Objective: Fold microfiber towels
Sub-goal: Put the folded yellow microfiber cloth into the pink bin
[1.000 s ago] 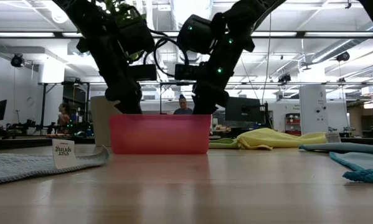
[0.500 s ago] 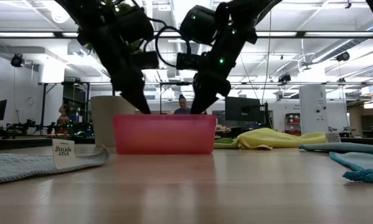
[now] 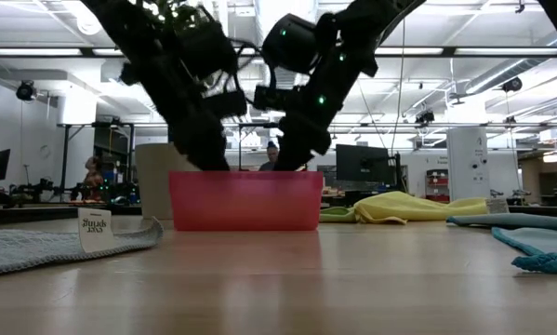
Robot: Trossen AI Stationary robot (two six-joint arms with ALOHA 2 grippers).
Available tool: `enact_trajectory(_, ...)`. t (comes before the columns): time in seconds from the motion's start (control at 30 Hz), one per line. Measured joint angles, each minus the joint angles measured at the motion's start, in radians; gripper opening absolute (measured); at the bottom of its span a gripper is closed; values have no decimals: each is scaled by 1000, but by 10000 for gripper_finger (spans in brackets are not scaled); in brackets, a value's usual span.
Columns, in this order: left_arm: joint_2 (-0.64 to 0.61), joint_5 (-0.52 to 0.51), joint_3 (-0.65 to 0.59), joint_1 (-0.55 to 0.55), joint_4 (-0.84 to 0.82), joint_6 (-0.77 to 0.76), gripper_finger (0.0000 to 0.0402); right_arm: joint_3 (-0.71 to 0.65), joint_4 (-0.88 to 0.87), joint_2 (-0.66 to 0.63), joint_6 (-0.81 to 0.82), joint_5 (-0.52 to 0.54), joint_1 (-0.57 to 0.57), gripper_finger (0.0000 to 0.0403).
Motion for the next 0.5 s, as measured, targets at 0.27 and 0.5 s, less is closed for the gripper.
enact_trajectory(0.27,76,-1,1,0,-1,-42,35,-13,-4,46,-10,-4,0,9)
enact_trajectory(0.5,27,4,6,0,-16,-60,35,-16,-17,15,-15,-3,0,9)
